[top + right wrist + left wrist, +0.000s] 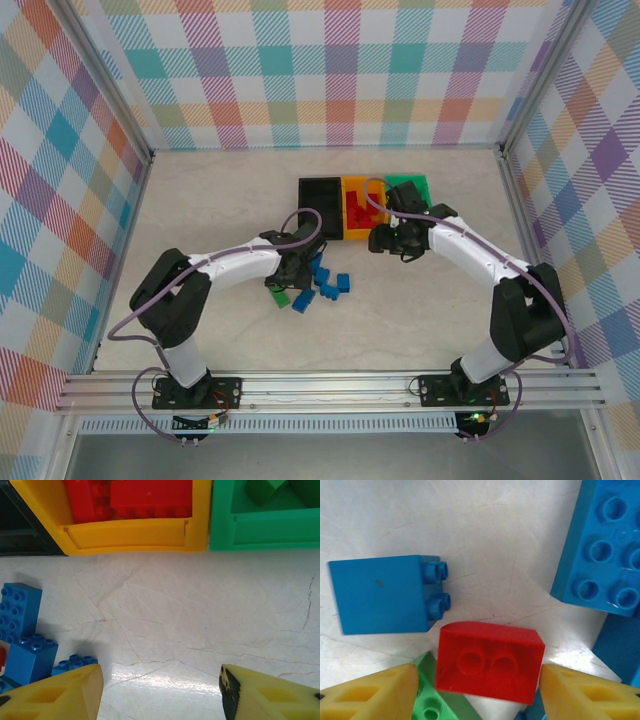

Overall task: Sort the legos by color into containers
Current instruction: Pick up the lego from the center of the table.

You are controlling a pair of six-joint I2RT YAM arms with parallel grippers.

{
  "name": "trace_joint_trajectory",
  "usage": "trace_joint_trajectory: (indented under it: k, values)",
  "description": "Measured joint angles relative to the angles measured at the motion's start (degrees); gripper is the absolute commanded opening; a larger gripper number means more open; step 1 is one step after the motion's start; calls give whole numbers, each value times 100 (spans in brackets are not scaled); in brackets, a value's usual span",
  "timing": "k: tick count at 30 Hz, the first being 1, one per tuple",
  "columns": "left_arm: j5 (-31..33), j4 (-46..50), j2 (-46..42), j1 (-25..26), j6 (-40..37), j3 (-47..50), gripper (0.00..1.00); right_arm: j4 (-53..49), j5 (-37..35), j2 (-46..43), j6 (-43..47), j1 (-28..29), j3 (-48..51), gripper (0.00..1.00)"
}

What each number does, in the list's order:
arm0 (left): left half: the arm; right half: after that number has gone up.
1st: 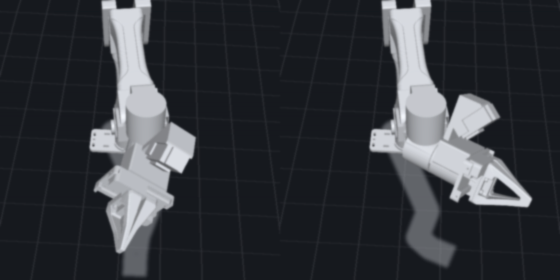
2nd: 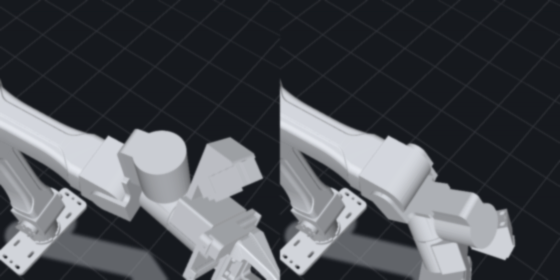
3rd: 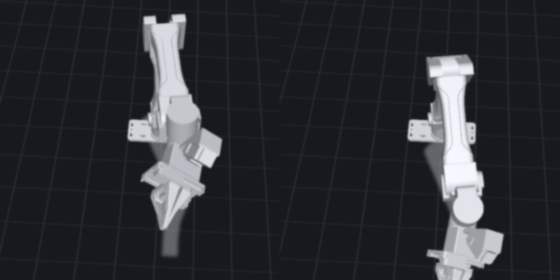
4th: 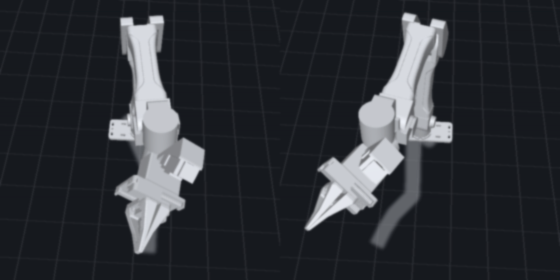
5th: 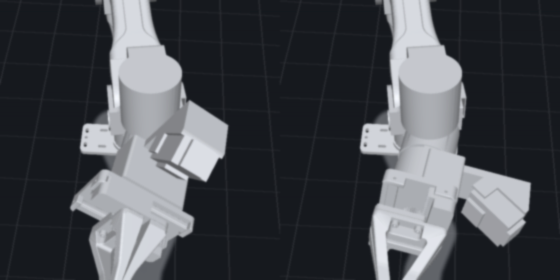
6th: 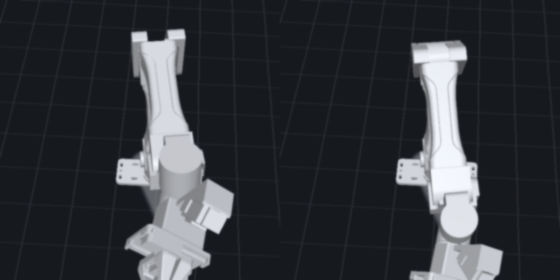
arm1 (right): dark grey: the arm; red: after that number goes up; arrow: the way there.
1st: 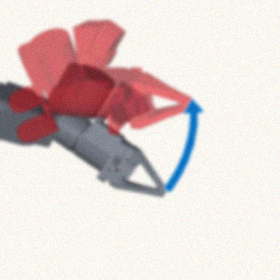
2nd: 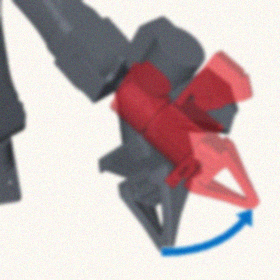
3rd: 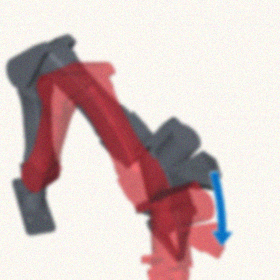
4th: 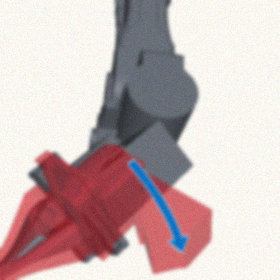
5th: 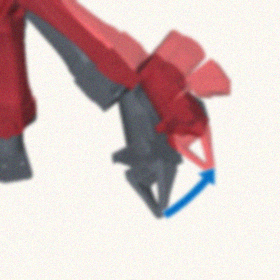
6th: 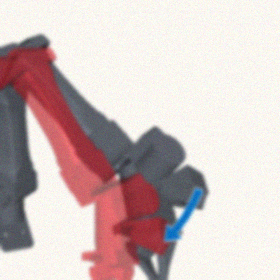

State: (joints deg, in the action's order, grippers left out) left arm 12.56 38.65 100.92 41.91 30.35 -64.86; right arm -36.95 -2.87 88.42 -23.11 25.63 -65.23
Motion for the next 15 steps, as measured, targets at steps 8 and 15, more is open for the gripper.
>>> trace_joint_trajectory:
  k: [8,15]
  values:
    - [-177,-83,433,0,-120,-313,41,-37,-85,-317,-11,0,302,63]
    - [-387,-127,256,0,-131,-323,40,22,-122,-369,-68,0,555,63]
